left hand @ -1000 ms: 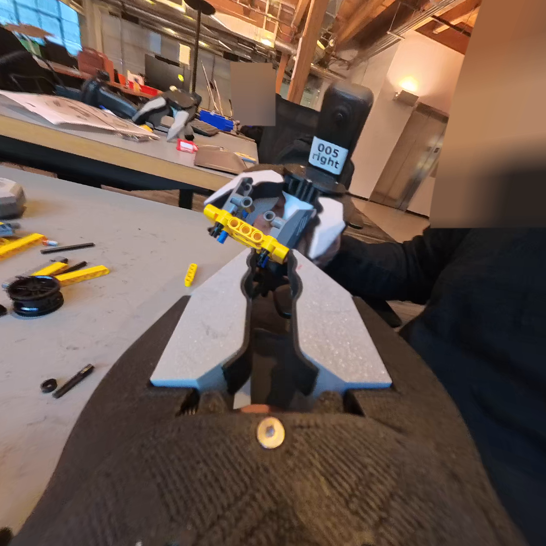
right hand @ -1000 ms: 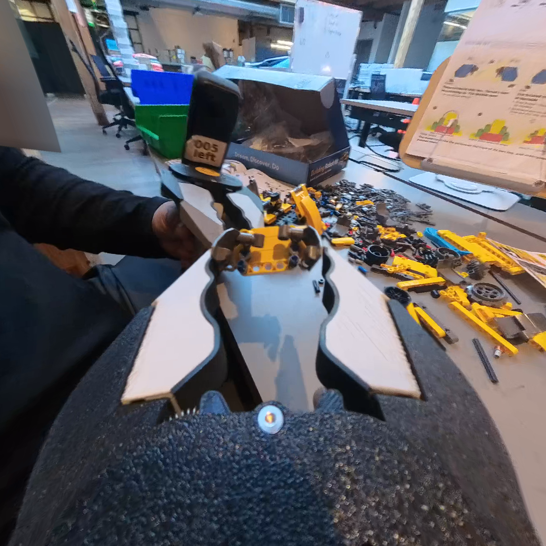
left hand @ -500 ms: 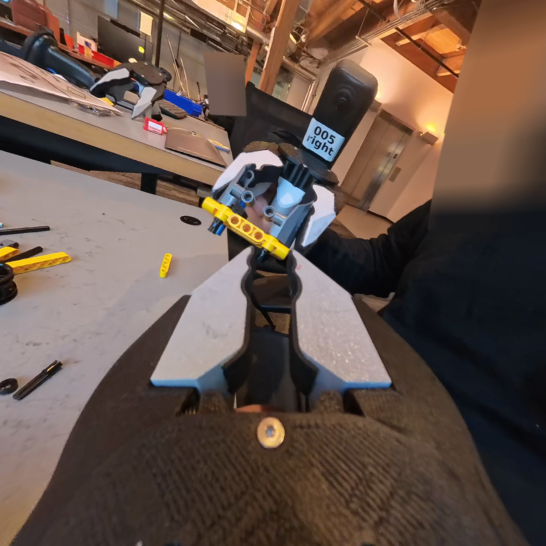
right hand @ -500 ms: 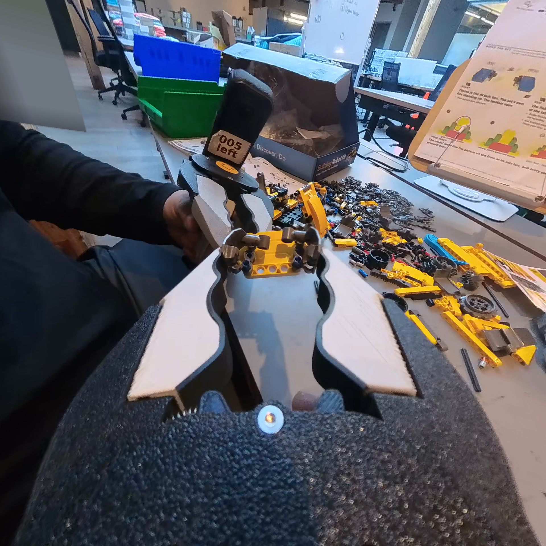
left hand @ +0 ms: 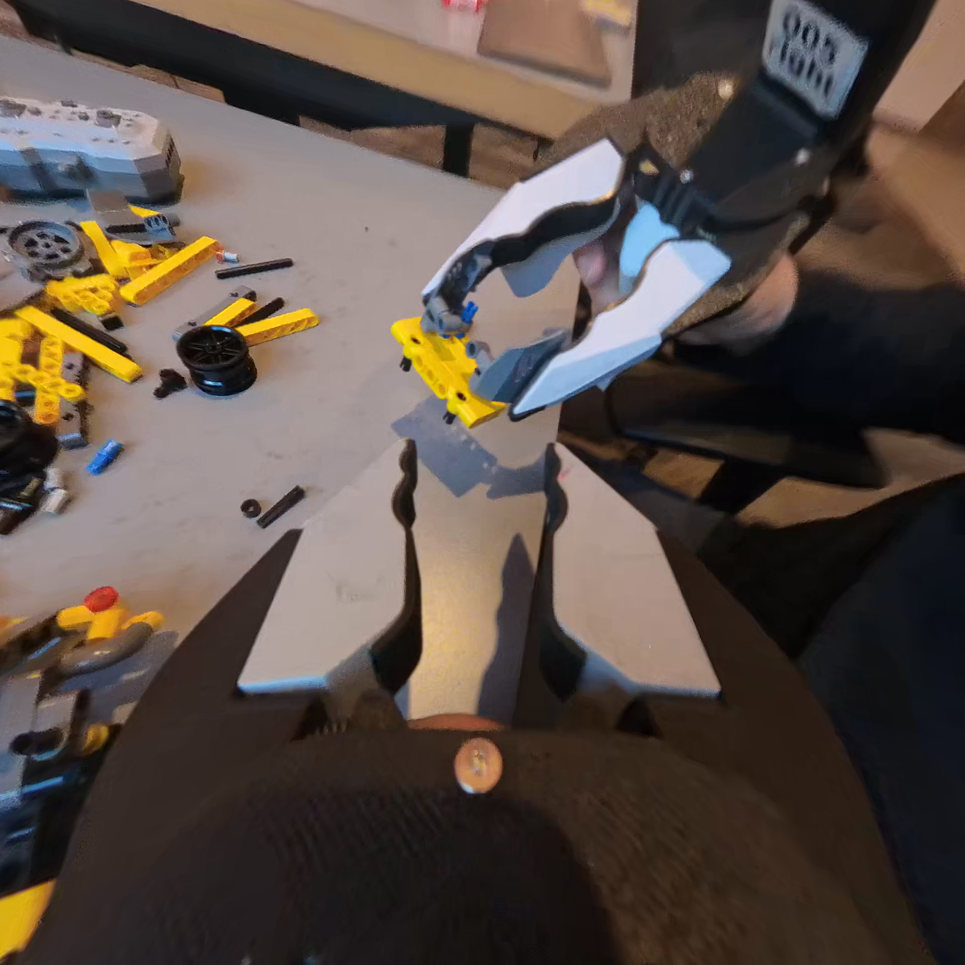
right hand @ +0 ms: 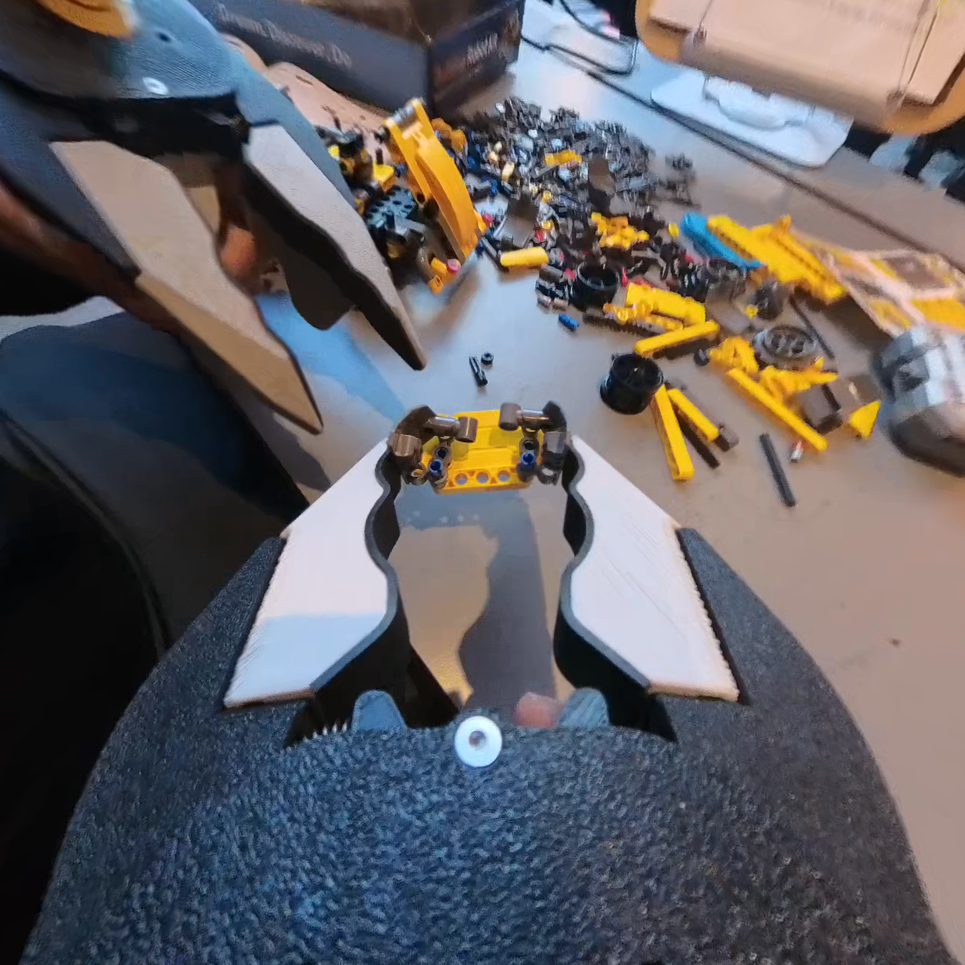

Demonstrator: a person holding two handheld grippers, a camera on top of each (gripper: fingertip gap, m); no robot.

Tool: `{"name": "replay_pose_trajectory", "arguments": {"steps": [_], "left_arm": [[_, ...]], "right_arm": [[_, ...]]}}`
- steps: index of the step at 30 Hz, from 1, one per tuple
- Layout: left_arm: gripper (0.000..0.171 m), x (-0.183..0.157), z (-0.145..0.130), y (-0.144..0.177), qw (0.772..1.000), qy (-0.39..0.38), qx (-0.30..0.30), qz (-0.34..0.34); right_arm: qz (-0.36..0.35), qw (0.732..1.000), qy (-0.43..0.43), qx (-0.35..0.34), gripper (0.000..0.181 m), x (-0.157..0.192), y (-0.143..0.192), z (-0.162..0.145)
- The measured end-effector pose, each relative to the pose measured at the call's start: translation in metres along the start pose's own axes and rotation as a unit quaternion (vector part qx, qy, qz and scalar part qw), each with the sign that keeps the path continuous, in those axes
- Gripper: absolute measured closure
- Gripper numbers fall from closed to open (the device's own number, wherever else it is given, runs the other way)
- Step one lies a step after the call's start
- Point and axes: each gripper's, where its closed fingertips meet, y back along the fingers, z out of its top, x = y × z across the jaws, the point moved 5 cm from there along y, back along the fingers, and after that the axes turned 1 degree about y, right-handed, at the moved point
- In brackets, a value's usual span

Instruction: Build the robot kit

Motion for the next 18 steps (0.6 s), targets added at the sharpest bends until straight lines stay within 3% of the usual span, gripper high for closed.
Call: {"name": "replay_pose_trajectory", "arguments": {"steps": [4, 8, 11, 18], "left_arm": [[0.128, -0.004, -0.007, -0.012, 0.991, -0.112, 0.045, 0.055], [0.135, -0.009, -0.010, -0.023, 0.980, -0.184, 0.058, 0.048], [0.135, -0.014, -0.012, -0.030, 0.973, -0.217, 0.070, 0.034], [0.127, -0.015, -0.021, -0.033, 0.961, -0.254, 0.106, 0.019]], "right_arm": [[0.003, 0.998, -0.035, 0.058, 0.117, 0.003, -0.011, -0.013], [0.018, 0.991, -0.093, 0.093, 0.117, 0.007, -0.015, -0.024], [0.019, 0.987, -0.123, 0.100, 0.116, 0.011, -0.017, -0.026], [0.042, 0.988, -0.096, 0.114, 0.116, 0.020, -0.014, -0.030]]}}
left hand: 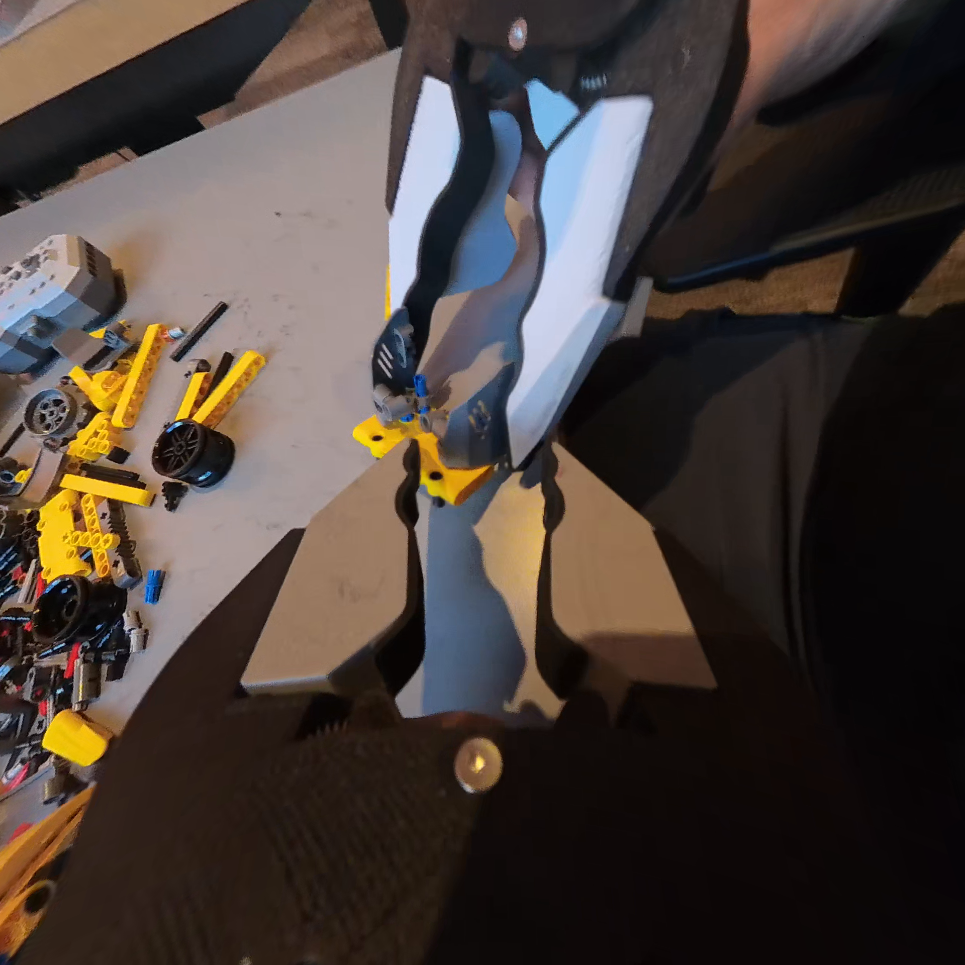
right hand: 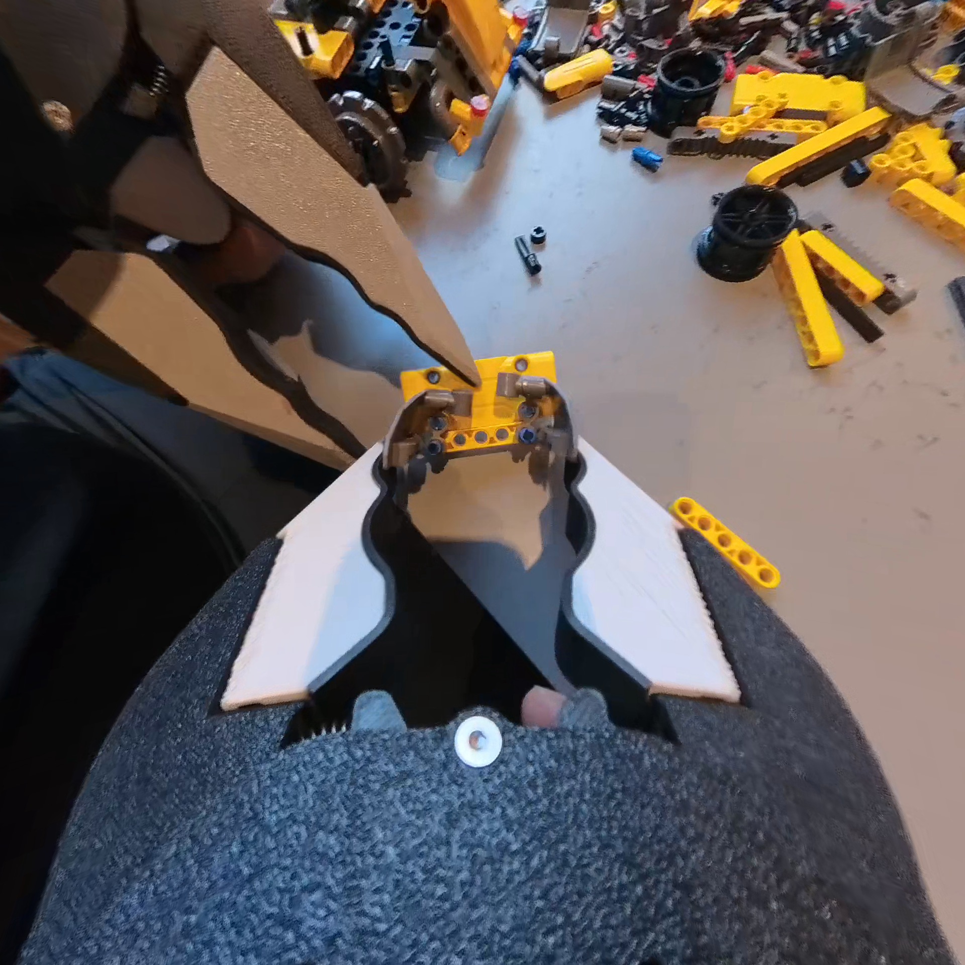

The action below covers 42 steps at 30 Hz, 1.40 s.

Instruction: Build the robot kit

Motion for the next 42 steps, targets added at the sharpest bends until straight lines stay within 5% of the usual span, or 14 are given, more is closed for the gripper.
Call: {"name": "replay_pose_trajectory", "arguments": {"steps": [4, 6, 11, 17, 26, 42], "left_arm": [[0.134, -0.002, -0.004, 0.003, 0.999, -0.031, 0.003, -0.010], [0.153, 0.000, -0.007, 0.004, 0.999, -0.034, 0.008, -0.001], [0.154, 0.002, -0.009, 0.006, 0.999, -0.038, 0.004, -0.003], [0.154, 0.001, -0.008, 0.005, 0.999, -0.039, 0.003, -0.004], [0.153, 0.000, -0.007, 0.004, 0.999, -0.037, 0.004, 0.003], [0.156, 0.007, -0.007, 0.003, 0.998, -0.004, 0.017, 0.053]], "right_arm": [[0.021, 1.000, 0.016, 0.002, 0.124, 0.004, 0.004, 0.000], [0.049, 0.998, 0.042, 0.007, 0.126, 0.011, 0.009, -0.001], [0.026, 0.994, 0.103, 0.025, 0.122, -0.002, 0.024, -0.002], [0.016, 0.990, 0.142, 0.012, 0.139, -0.023, 0.038, 0.044], [0.031, 0.945, 0.249, 0.209, 0.172, -0.019, -0.005, 0.053], [0.068, 0.986, -0.005, 0.154, 0.177, -0.036, -0.009, 0.050]]}}
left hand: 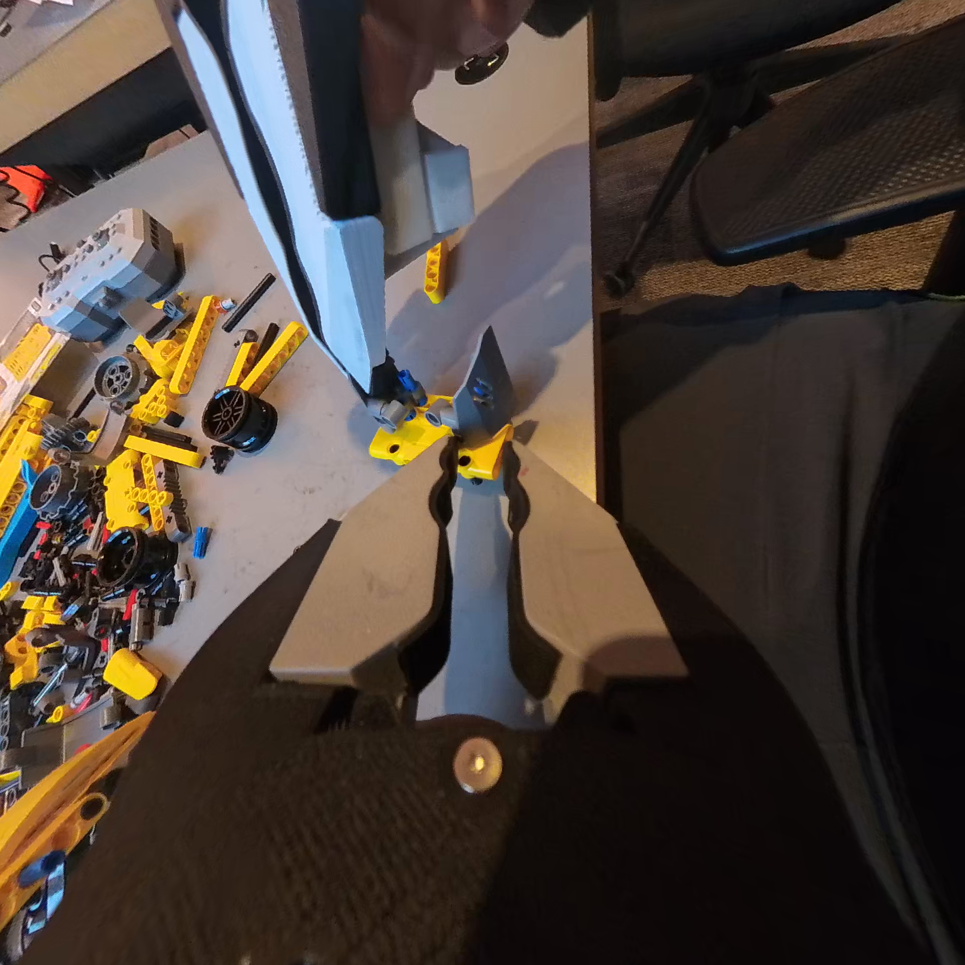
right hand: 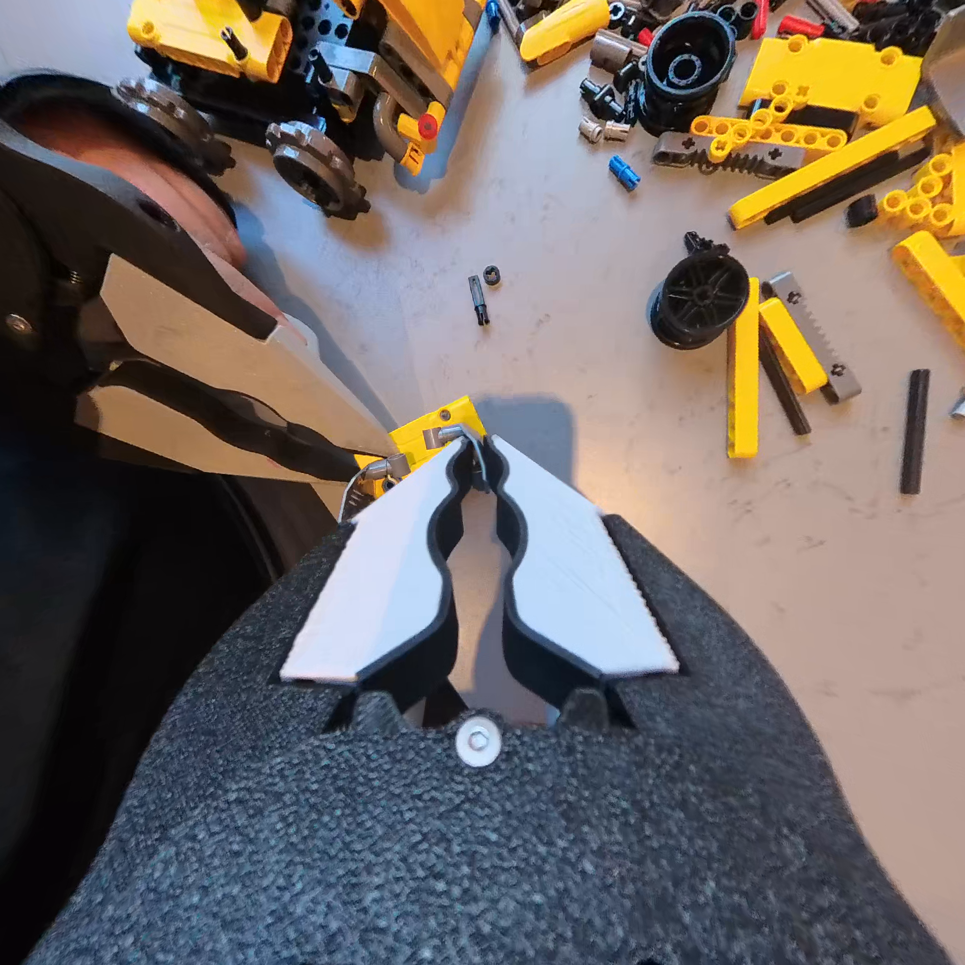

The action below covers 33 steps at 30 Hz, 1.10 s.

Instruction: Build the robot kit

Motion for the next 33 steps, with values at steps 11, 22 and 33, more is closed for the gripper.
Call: {"name": "replay_pose_trajectory", "arguments": {"steps": [11, 22, 33], "left_arm": [[0.157, 0.002, -0.002, 0.000, 1.000, -0.002, 0.003, 0.000], [0.158, 0.003, 0.002, 0.002, 0.999, 0.029, -0.011, -0.023], [0.119, 0.016, 0.000, 0.011, 0.996, 0.090, 0.000, -0.013]], "right_arm": [[-0.014, 0.996, 0.025, -0.084, 0.157, 0.001, 0.024, 0.001], [-0.005, 0.986, 0.137, -0.093, 0.150, 0.046, 0.002, -0.023], [0.046, 0.977, 0.096, -0.183, 0.175, 0.040, 0.010, -0.034]]}}
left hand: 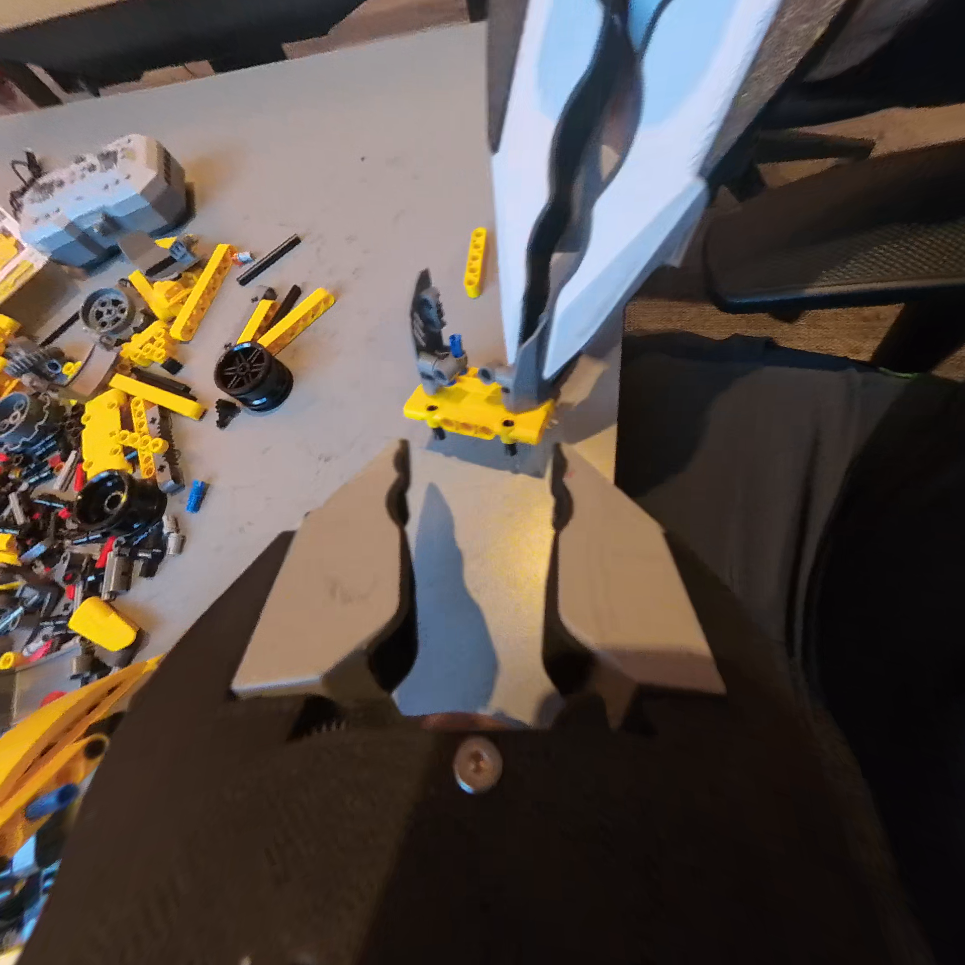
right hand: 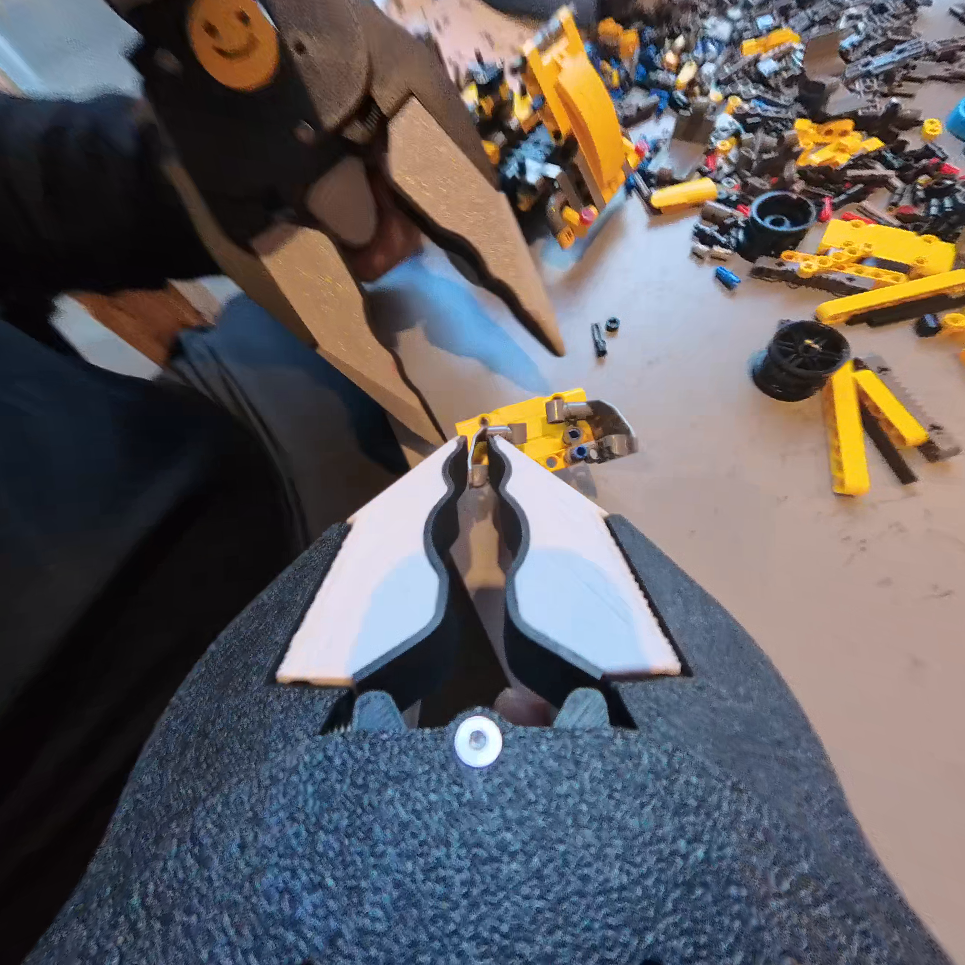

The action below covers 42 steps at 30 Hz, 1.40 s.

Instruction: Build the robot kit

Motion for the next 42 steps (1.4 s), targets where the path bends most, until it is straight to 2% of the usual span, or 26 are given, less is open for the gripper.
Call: {"name": "replay_pose_trajectory", "arguments": {"steps": [1, 3, 6, 10, 17, 20, 25, 31, 33, 38, 42], "left_arm": [[0.109, 0.001, 0.000, 0.000, 1.000, 0.010, 0.002, -0.003], [0.103, 0.000, 0.003, -0.002, 0.999, 0.031, -0.009, -0.027], [0.106, -0.008, 0.010, -0.001, 0.993, 0.069, -0.043, -0.081], [0.108, -0.011, 0.012, 0.005, 0.987, 0.077, -0.075, -0.120], [0.107, -0.017, 0.017, 0.013, 0.970, 0.110, -0.109, -0.188], [0.107, -0.016, 0.013, 0.011, 0.976, 0.103, -0.083, -0.175], [0.107, -0.018, 0.017, 0.012, 0.983, 0.077, -0.060, -0.154], [0.107, -0.029, 0.011, 0.010, 0.978, 0.079, -0.033, -0.190], [0.107, -0.031, 0.005, 0.009, 0.971, 0.095, -0.028, -0.218], [0.107, -0.034, -0.002, 0.008, 0.964, 0.105, -0.019, -0.242], [0.107, -0.032, -0.003, 0.007, 0.968, 0.103, -0.014, -0.229]], "right_arm": [[0.019, 1.000, -0.013, -0.021, 0.174, 0.002, 0.003, 0.001], [0.041, 0.997, -0.030, -0.054, 0.174, 0.004, 0.008, 0.004], [0.069, 0.993, -0.036, -0.086, 0.174, 0.010, 0.012, 0.007], [0.113, 0.986, -0.044, -0.117, 0.174, 0.021, 0.018, 0.012], [0.144, 0.980, -0.044, -0.130, 0.174, 0.029, 0.020, 0.017], [0.129, 0.988, -0.028, -0.082, 0.173, 0.027, 0.017, 0.013], [0.104, 0.993, 0.055, 0.015, 0.171, 0.030, 0.018, 0.015], [0.081, 0.966, 0.216, 0.118, 0.172, 0.046, 0.014, 0.012], [0.067, 0.953, 0.264, 0.136, 0.172, 0.050, 0.010, 0.010], [0.053, 0.933, 0.324, 0.148, 0.171, 0.056, 0.006, 0.007], [0.057, 0.952, 0.262, 0.144, 0.168, 0.050, 0.005, 0.007]]}}
